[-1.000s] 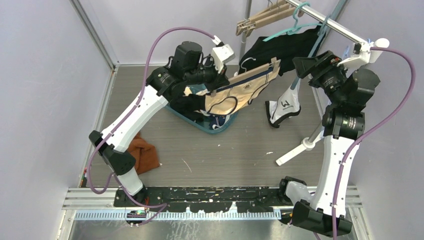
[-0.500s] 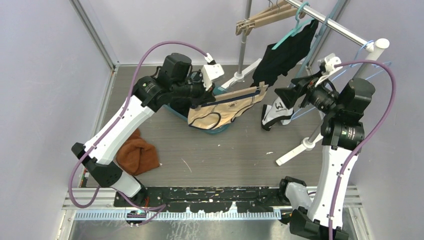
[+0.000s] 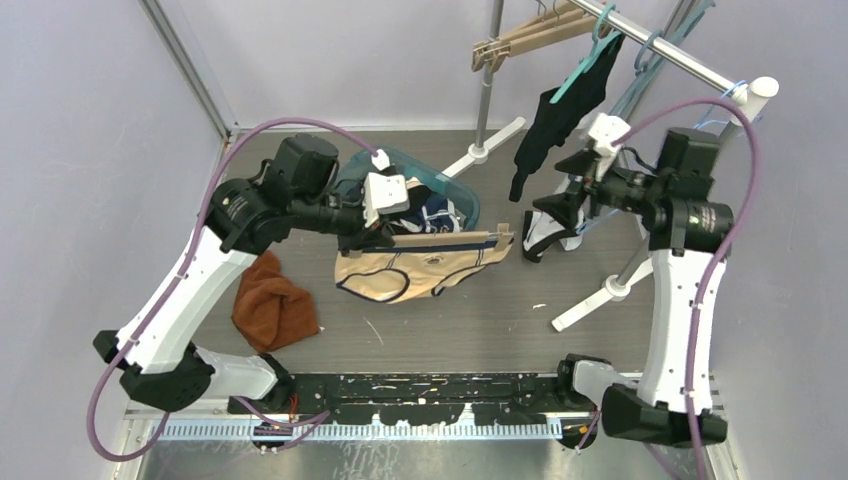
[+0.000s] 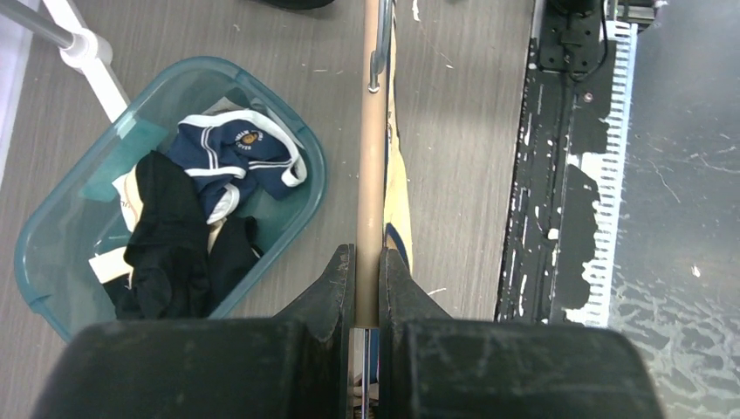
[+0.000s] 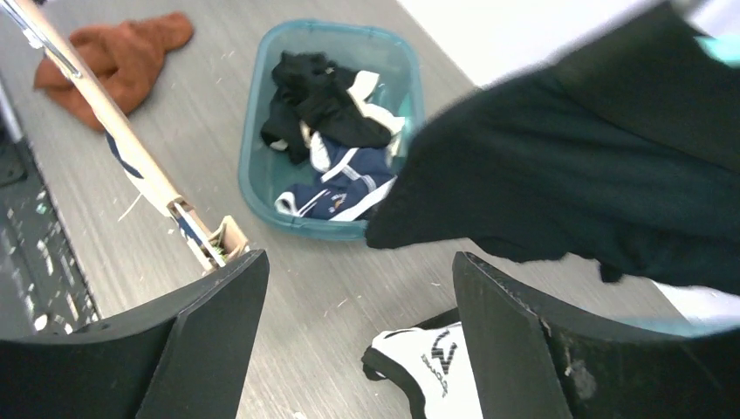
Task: Remove the underwear clipped to the hanger
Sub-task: Remove the underwear from the hanger.
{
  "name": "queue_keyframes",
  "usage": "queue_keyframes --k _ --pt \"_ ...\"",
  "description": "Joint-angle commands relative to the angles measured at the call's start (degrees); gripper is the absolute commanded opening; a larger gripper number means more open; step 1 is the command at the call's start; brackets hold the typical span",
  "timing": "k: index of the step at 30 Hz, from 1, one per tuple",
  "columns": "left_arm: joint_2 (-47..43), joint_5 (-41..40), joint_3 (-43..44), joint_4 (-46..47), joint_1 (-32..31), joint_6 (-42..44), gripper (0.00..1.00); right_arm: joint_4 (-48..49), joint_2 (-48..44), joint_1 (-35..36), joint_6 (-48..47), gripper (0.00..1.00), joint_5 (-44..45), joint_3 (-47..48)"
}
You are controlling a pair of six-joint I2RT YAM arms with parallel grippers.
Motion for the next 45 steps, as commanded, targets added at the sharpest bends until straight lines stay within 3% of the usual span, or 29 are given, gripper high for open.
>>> queue_keyframes --k 1,4,13,21,32,45 --pt "-3.3 2.9 -2.5 0.9 0.6 0.9 0.0 -3.8 4.4 15.2 -4.9 0.82 10.3 5.6" --pt "-5.7 3.6 -4.3 2.6 3.0 -0.7 0.0 -4.6 7.2 22.8 -5.2 0.8 13.9 6.4" --pt "-9.3 8.4 -9.1 4.5 9.9 -0.9 0.0 -11.8 11.5 30.7 -12.2 0.81 14.0 6.9" --pt "-11.1 14.3 -11.3 2.3 11.6 2.4 0.0 -12.1 12.8 34.9 -12.9 0.81 15.2 3.0" --pt "-11.5 17.3 -11.1 0.7 11.9 6.9 0.0 -13.4 10.6 35.0 -13.3 0.57 9.0 0.0" --pt "-12.3 16.1 -13.1 0.2 11.9 9.4 0.0 -16.2 10.1 34.9 -14.5 0.46 7.2 1.0"
